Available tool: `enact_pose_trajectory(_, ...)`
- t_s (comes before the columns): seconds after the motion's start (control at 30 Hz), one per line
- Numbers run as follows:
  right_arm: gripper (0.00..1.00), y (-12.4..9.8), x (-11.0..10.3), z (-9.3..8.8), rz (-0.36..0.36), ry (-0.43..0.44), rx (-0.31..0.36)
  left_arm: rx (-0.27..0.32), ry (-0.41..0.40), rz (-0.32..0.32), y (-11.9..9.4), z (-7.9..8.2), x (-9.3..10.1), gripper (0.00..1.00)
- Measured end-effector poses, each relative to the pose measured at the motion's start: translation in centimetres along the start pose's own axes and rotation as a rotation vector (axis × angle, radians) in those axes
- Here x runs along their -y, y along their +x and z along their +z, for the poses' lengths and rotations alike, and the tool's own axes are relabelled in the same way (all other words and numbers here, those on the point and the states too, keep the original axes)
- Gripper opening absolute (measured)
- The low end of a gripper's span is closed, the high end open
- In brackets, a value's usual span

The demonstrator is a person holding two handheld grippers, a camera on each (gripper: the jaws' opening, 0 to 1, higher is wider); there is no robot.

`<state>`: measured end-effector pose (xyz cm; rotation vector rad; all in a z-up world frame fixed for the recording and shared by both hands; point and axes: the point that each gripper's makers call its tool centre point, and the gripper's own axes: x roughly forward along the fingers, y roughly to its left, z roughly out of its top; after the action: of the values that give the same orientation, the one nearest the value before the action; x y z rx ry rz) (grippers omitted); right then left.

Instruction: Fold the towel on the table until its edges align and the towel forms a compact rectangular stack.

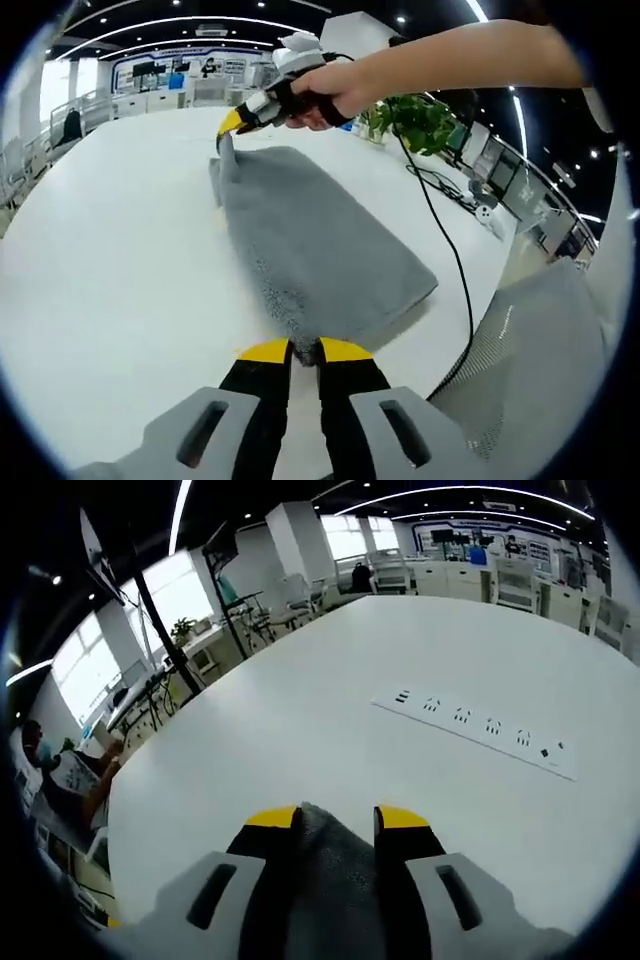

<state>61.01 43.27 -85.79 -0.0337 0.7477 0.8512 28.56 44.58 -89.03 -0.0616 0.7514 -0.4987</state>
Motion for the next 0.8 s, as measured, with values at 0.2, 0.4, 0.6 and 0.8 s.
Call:
enact_pose_trajectory(0.2, 0.37, -0.7, 0.0, 1.1, -0.007, -0.011, 0.033, 0.012, 0.012, 0.012, -0.3, 0.4, -0.4, 0.12)
enact_pose_trajectory(0.4, 0.49, -1.1, 0.4, 2.3, -0.01, -0.03, 0.071, 0.021, 0.032, 0.016, -0.4, 1.2, -0.2, 0.12)
enact_pose_trajectory(0.6, 0.5, -2.0, -0.4, 2.1, 0.011, -0.086, 0.061, 0.039, 0.048, 0.024, -0.1, 2.2, -0.2, 0.12)
enact_pose_trajectory(0.8, 0.5, -4.3, -0.5, 2.2, 0.028, -0.084, 0.079, 0.059, 0.06, 0.03, 0.2, 3.8, 0.1, 0.12)
